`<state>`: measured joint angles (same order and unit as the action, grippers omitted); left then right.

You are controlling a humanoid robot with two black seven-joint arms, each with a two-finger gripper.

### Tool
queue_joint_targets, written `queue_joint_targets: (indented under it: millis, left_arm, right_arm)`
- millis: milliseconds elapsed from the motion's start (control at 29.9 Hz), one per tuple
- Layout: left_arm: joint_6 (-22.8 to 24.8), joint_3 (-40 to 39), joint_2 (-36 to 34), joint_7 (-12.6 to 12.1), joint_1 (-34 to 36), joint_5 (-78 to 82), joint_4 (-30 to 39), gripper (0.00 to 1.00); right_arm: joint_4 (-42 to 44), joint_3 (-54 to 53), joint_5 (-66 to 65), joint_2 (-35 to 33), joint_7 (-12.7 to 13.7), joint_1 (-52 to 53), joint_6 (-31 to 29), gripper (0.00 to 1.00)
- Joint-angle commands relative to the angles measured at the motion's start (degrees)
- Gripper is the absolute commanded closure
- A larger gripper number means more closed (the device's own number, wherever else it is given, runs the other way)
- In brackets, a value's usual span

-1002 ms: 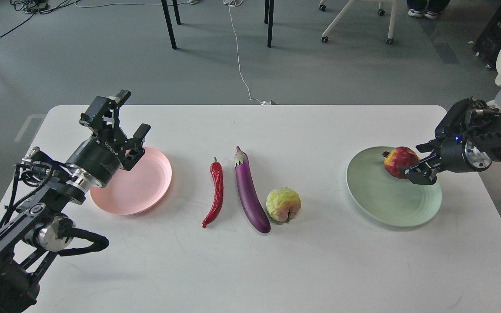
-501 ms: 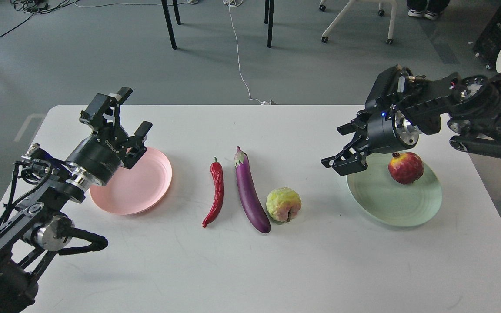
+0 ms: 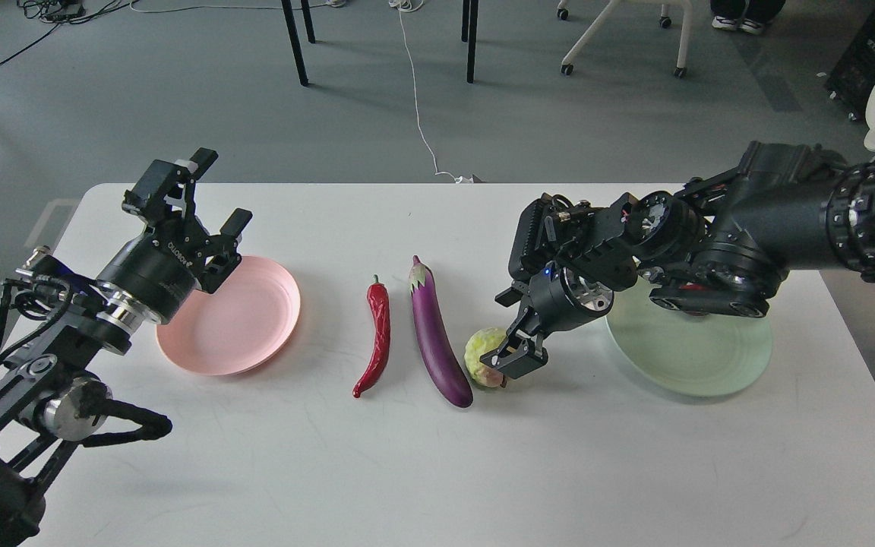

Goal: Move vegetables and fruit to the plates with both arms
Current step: 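Move the right gripper to the yellow-green peach and grasp it, then lift the peach onto the green plate and open the right gripper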

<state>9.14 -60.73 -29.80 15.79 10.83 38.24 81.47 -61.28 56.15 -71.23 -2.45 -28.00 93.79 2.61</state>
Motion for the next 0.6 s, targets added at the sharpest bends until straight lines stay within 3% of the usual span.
queue_joint_targets:
  millis: [0,200,334,368,568]
  left_arm:
    - [0.01,-0.01,-0.09,0.03,-0.1,-0.01,0.36,0.0]
    - [0.01,-0.09,-0.17,0.03,-0.45,-0.01,0.36,0.0]
    - [0.01,-0.09,-0.26,0.03,-0.46,-0.01,0.36,0.0]
    - [0.09,-0.09,-0.26,0.03,-0.46,-0.01,0.36,0.0]
    - [0.18,-0.01,-0.26,0.03,-0.46,-0.01,0.36,0.0]
  right_arm:
    - [0.37,1.59,1.97,1.83,0.0,-0.36,0.11,0.07]
    - [0.72,2.46,4.7,2.45,0.0,-1.24,0.46,0.16]
    - [1.69,5.1,4.79,2.45,0.0,-1.15,0.55,0.45]
    - [1.6,5.28,4.79,2.45,0.0,-1.07,0.55,0.48]
    - [1.34,5.11,4.88,2.45,0.0,-0.1,0.73,0.55]
